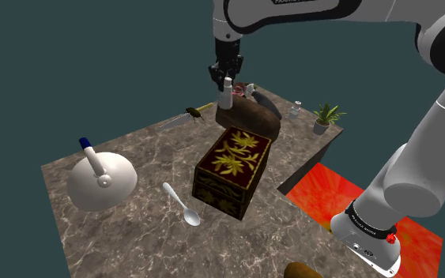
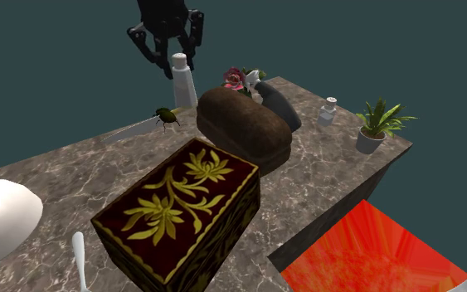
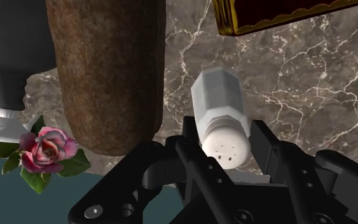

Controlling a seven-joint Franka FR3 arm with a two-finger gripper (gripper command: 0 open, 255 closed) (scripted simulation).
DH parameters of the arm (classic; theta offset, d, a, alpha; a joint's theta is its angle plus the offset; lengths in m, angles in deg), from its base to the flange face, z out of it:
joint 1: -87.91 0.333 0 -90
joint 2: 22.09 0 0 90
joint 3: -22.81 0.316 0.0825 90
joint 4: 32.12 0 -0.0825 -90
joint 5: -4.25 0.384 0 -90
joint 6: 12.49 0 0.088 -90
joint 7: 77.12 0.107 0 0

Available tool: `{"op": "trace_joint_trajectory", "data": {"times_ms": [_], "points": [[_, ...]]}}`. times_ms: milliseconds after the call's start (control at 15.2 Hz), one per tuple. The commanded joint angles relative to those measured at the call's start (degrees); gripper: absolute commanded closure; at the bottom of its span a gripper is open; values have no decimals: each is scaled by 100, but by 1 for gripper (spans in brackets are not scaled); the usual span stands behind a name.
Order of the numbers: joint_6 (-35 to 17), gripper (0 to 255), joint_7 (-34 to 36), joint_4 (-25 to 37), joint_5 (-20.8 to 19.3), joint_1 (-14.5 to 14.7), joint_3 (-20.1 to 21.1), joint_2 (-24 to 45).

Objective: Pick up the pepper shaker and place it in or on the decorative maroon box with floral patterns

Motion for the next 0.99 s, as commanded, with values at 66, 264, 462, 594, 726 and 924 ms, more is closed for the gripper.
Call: {"op": "trace_joint_trajectory", "data": {"times_ms": [66,264,462,594,726,924], "points": [[253,255,-14,267,1,13,9,17],[414,255,-29,447,0,19,13,36],[390,255,158,-128,124,110,110,-507],[401,255,284,-463,212,180,180,-848],[432,255,414,-761,305,257,253,-1174],[512,255,618,-1147,454,382,373,-1636]]}}
